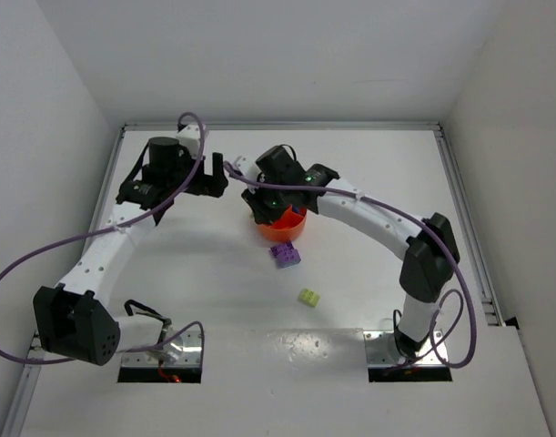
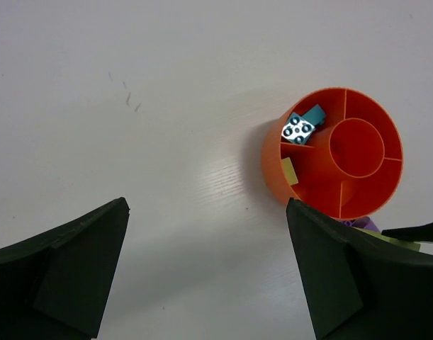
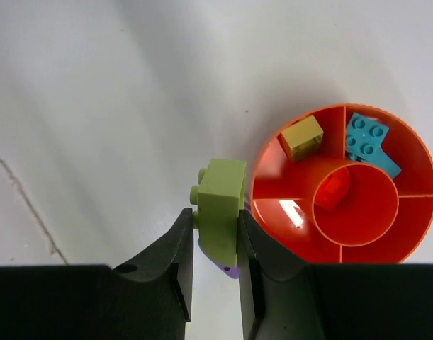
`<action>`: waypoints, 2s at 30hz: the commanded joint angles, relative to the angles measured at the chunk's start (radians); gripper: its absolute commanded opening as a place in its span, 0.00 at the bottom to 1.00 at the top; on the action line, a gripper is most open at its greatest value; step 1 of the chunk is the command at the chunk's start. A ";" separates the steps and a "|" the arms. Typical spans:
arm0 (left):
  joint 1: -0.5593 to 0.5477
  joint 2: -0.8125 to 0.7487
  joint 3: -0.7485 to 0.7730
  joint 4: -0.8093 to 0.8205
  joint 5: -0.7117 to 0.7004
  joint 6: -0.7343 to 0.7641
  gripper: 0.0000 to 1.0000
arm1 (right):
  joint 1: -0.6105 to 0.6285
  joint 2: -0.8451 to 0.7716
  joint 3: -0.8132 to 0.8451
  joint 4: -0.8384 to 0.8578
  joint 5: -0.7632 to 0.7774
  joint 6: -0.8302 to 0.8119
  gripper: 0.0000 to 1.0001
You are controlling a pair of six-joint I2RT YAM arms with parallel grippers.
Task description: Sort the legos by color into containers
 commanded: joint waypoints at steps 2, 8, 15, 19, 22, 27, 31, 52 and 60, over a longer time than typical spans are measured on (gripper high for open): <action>0.031 -0.017 0.043 0.019 -0.062 -0.027 1.00 | -0.003 0.063 0.048 -0.020 0.105 0.074 0.10; 0.031 0.003 0.054 0.019 -0.163 -0.077 1.00 | -0.012 0.107 0.081 0.006 0.190 0.132 0.10; 0.031 0.013 0.042 0.028 -0.174 -0.119 1.00 | -0.021 0.153 0.118 0.008 0.213 0.163 0.09; 0.031 0.003 0.031 0.038 -0.174 -0.108 1.00 | -0.021 0.185 0.155 0.008 0.234 0.172 0.07; 0.031 0.003 0.031 0.038 -0.183 -0.108 1.00 | -0.021 0.208 0.164 -0.001 0.234 0.181 0.07; 0.031 0.003 0.041 0.019 -0.200 -0.085 1.00 | -0.030 0.227 0.198 -0.010 0.276 0.199 0.18; 0.031 0.003 0.041 0.010 -0.211 -0.061 1.00 | -0.030 0.227 0.198 -0.010 0.287 0.200 0.25; 0.031 -0.047 -0.012 0.010 -0.051 0.053 1.00 | -0.026 -0.379 -0.593 -0.083 -0.092 -0.247 0.52; 0.022 -0.037 -0.023 0.010 -0.103 0.073 1.00 | 0.034 -0.260 -0.607 -0.093 -0.077 -0.173 0.68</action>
